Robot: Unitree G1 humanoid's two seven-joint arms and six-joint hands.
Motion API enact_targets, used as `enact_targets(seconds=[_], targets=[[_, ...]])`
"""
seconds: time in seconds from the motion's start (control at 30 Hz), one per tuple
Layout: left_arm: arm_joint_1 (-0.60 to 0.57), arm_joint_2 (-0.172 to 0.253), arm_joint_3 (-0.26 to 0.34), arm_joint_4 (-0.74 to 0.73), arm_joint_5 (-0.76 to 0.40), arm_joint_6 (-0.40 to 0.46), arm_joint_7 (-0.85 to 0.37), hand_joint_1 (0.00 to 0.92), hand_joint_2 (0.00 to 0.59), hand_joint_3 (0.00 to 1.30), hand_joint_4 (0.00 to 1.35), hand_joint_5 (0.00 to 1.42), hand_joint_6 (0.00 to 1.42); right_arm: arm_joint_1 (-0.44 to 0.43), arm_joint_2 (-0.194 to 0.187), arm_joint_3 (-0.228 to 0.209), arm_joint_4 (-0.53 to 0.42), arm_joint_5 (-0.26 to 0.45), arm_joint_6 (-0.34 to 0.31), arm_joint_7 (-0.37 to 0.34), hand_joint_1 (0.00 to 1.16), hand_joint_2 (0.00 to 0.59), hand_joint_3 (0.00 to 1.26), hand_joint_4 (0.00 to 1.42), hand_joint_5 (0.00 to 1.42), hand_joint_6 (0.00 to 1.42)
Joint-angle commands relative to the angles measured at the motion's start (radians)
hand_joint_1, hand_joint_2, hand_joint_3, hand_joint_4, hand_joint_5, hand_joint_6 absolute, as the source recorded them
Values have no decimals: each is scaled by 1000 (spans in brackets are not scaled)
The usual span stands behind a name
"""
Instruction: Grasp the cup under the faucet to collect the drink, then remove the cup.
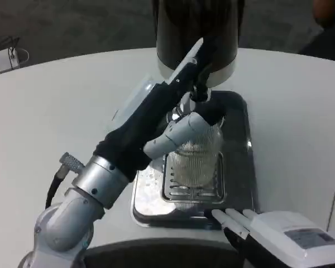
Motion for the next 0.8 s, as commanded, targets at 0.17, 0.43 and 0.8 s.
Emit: enact_targets(seconds=[0.17,0.43,0.8], targets=[[-24,22,-11,-14,49,81,-19,0,59,0,0,54,138,8,-10,-14,-14,38,12,-1,565,434,23,0,0,0],[-61,80,-67,-18,130,107,-85,0,60,0,0,53,138,19,-16,-24,-17,59,26,-5,565,434,19,0,0,0],[-57,142,-114,-29,220,68,-99,0,63,0,0,19,86,24,-7,-40,-10,111,87,-9,564,434,16,0,0,0]])
